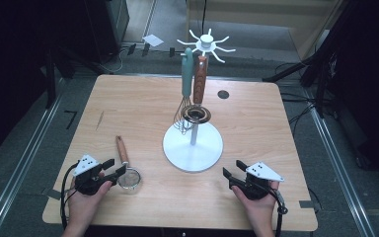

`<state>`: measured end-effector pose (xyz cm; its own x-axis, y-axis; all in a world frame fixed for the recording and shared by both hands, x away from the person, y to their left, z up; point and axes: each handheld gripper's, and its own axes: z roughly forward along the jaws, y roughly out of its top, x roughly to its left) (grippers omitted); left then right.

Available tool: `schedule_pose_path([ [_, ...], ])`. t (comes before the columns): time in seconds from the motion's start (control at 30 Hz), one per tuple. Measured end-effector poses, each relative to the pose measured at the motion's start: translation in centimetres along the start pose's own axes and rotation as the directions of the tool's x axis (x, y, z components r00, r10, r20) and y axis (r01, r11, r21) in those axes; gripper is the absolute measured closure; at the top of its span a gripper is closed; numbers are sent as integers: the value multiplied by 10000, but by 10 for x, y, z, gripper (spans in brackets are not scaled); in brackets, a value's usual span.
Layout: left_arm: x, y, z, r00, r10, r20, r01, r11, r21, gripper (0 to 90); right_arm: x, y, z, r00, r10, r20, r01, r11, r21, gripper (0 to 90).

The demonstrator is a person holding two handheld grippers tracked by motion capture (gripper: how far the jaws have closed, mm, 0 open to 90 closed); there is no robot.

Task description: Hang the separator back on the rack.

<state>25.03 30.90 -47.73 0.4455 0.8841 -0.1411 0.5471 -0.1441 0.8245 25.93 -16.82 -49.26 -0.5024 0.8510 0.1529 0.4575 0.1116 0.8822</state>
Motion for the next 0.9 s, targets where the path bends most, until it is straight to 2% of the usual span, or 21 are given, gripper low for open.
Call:
schedule_pose_path([
  [0.07, 0, -2, 0, 9999, 142, -62, -141, 9998, 130, 468, 2, 3, -1, 9999, -45, -103, 44, 9999, -104, 408],
  [0.17, 3, -4, -2, 9998, -163, 92, 160, 9993, 326, 489, 5, 5, 0, 9998, -97, -150, 96, 9999, -88, 409],
  [0.23, 4, -4, -3, 9988, -279, 398, 266, 9990, 347, 537, 7, 6, -1, 9997, -169, -151, 168, 9998, -90, 409],
  [0.3, 4, -4, -3, 9979, -358, 535, 331, 9982, 500, 571, 9, 7, -2, 9996, -252, -123, 250, 9996, -125, 408],
  [0.37, 4, -4, -4, 9949, -516, 863, 458, 9966, 682, 610, 11, 6, -4, 9995, -281, -140, 279, 9995, -141, 408],
  [0.47, 2, -4, -4, 9911, -563, 1209, 443, 9940, 997, 645, 14, 6, -6, 9993, -337, -143, 334, 9993, -153, 408],
  [0.73, -8, -4, -5, 9907, -472, 1276, 323, 9927, 1163, 741, 22, 6, -2, 9977, -602, -319, 601, 9982, -43, 407],
  [0.9, -18, -5, -2, 9881, -376, 1492, 202, 9930, 1168, 758, 26, 6, -2, 9970, -657, -399, 654, 9978, -86, 407],
])
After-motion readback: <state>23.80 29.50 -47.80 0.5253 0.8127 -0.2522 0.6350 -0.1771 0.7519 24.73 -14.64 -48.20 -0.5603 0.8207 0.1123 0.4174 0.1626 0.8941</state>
